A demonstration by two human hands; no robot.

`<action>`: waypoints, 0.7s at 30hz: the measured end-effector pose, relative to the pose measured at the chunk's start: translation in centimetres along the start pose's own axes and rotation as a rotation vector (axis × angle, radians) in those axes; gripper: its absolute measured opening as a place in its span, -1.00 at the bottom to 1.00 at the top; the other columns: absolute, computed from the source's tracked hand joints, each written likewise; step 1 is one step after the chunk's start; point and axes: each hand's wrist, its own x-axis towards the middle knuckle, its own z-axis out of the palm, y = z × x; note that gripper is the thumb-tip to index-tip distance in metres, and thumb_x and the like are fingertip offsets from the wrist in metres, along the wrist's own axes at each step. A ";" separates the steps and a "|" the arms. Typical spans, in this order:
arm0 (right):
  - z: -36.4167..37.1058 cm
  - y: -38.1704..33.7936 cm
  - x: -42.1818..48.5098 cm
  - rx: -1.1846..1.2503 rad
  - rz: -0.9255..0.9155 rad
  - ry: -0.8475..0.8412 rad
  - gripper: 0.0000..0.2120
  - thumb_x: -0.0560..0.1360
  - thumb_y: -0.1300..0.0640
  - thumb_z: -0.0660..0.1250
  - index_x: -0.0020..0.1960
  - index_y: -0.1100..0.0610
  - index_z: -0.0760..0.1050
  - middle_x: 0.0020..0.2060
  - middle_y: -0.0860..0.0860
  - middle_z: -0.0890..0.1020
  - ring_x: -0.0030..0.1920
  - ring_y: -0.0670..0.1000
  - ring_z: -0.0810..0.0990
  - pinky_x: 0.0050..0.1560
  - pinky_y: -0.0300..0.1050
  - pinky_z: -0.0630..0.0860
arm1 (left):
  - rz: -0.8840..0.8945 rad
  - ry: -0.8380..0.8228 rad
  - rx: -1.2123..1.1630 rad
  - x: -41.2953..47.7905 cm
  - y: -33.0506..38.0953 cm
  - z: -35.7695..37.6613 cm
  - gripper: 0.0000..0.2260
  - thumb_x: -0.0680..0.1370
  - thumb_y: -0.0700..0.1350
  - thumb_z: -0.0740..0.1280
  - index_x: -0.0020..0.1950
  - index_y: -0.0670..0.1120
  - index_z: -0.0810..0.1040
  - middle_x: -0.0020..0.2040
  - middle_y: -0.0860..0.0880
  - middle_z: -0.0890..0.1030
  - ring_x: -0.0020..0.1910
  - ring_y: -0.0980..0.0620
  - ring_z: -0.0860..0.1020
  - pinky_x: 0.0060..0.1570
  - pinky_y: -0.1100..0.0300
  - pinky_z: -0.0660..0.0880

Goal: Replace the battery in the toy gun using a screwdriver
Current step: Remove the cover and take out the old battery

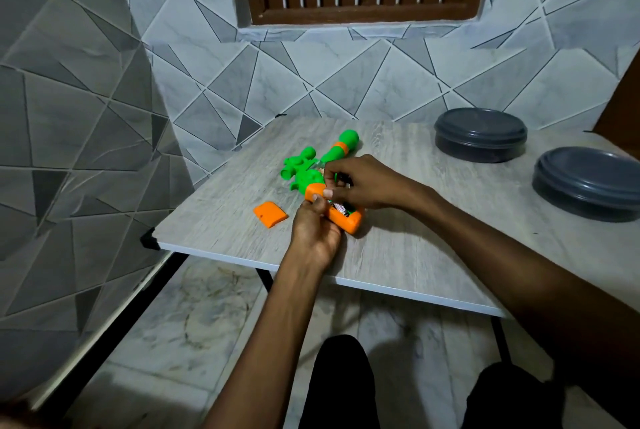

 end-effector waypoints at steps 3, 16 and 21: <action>-0.3 -0.1 0.1 0.025 0.040 0.011 -0.85 0.36 0.10 0.52 -0.19 0.10 0.56 -0.28 0.06 0.67 -0.26 -0.03 0.57 -0.33 -0.40 0.34 | -0.017 0.015 -0.001 -0.1 0.0 0.2 -0.74 0.68 -0.24 0.06 0.26 -0.29 0.45 0.00 -0.24 0.67 0.01 -0.13 0.60 -0.03 -0.08 0.60; -4.3 6.7 -2.9 0.236 0.445 0.456 -0.97 0.39 0.14 0.49 -0.21 0.10 0.68 -0.32 -0.03 0.68 -0.28 -0.11 0.62 -0.18 -0.25 0.49 | -0.017 0.112 -0.004 0.6 -0.2 -0.1 -0.77 0.67 -0.20 0.11 0.31 -0.19 0.39 0.03 -0.23 0.56 -0.03 -0.14 0.56 0.40 -0.21 0.27; -4.7 11.6 -4.5 0.016 0.573 0.325 -0.89 0.45 0.20 0.39 -0.14 0.19 0.70 -0.24 0.02 0.69 -0.33 -0.14 0.55 -0.17 -0.27 0.38 | -0.024 0.098 0.001 0.5 -0.3 0.0 -0.85 0.67 -0.20 0.11 0.06 -0.19 0.46 0.01 -0.23 0.57 -0.04 -0.14 0.55 0.40 -0.20 0.27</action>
